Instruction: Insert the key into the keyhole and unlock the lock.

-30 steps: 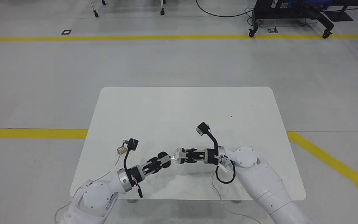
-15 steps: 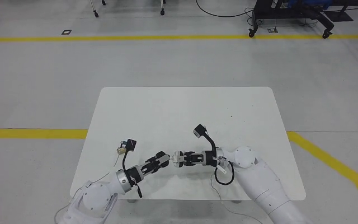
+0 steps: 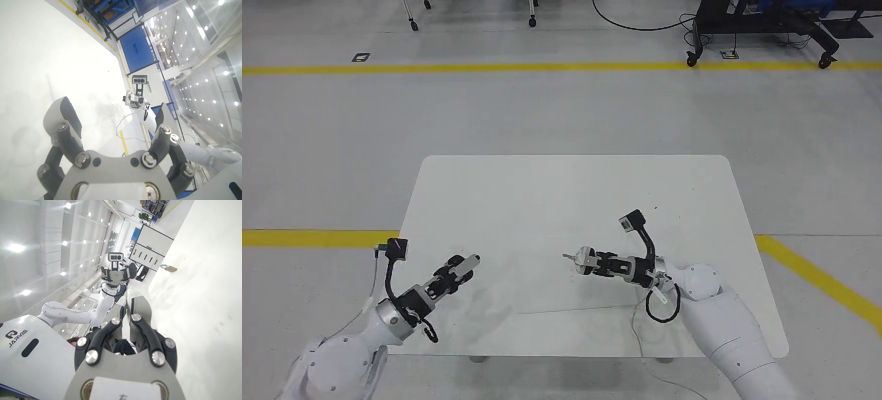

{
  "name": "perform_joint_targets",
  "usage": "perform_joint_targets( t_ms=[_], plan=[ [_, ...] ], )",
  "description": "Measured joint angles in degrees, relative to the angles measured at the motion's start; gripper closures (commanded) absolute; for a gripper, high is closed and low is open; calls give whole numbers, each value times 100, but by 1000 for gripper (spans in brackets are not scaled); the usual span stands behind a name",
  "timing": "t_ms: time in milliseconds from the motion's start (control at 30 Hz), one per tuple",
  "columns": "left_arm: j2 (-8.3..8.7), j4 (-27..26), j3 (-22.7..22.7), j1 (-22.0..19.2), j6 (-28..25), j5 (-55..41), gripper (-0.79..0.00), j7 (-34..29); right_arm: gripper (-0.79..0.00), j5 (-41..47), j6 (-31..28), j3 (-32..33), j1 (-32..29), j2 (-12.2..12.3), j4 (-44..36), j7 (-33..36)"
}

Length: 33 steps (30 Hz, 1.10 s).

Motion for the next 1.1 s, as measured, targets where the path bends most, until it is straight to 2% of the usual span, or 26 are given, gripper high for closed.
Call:
perform_joint_targets(
  t_ms=[133,233,367,433,600,833,867,933,1000,1033,1067,1100],
  plan=[
    [58,-88,-298,-1,491,658,-785,-34,0,-1,1,-2,1,-1,0,1],
    [116,-52,-323,-190,704,1661,-785,-78,0,-1,1,-1,1,0,1,1],
    [202,-5,-220,-473,432,3363,-785,-105,0,-1,1,-1,1,0,1,1],
    [191,82,-71,-576,266,3751,-785,66,0,-1,1,-1,1,0,1,1],
    [178,120,-18,-588,271,3349,-785,112,0,-1,1,-1,1,0,1,1],
    [179,119,-19,-588,270,3363,-785,111,0,-1,1,-1,1,0,1,1],
    [179,118,-18,-589,269,3363,-739,111,0,-1,1,-1,1,0,1,1],
    [203,-7,-69,-625,157,3475,-563,223,0,-1,1,-1,1,0,1,1],
    [272,-368,-235,-603,-419,4083,-505,803,0,-1,1,-1,1,0,1,1],
    [292,-433,-277,-561,-751,4525,-603,1135,0,-1,1,-1,1,0,1,1],
    [320,-422,-313,-521,-1237,5190,-739,1507,0,-1,1,-1,1,0,1,1],
    [348,-375,-344,-523,-1673,5650,-785,1699,0,-1,1,-1,1,0,0,1]
  ],
)
